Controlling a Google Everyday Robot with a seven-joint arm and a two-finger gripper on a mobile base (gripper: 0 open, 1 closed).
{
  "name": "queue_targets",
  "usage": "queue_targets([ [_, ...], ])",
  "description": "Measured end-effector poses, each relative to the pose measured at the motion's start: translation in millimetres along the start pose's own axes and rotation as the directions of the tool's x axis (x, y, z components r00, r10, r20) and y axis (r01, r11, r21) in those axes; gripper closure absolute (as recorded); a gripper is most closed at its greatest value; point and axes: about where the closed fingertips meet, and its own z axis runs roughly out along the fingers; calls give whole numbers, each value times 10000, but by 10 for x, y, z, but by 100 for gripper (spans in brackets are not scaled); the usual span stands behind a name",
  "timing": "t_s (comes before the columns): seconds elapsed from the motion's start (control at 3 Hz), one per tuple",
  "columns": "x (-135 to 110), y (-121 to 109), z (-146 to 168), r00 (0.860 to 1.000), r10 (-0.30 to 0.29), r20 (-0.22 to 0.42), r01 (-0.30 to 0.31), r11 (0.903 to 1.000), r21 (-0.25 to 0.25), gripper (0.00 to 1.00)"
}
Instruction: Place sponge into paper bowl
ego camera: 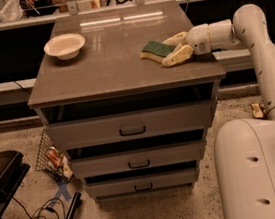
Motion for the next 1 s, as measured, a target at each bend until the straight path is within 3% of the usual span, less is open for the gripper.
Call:
queue_targets([
  [0.33,-2,0,-1,10000,0,0,0,10000,0,100],
  [1.0,-5,0,0,10000,0,-2,0,10000,-2,100],
])
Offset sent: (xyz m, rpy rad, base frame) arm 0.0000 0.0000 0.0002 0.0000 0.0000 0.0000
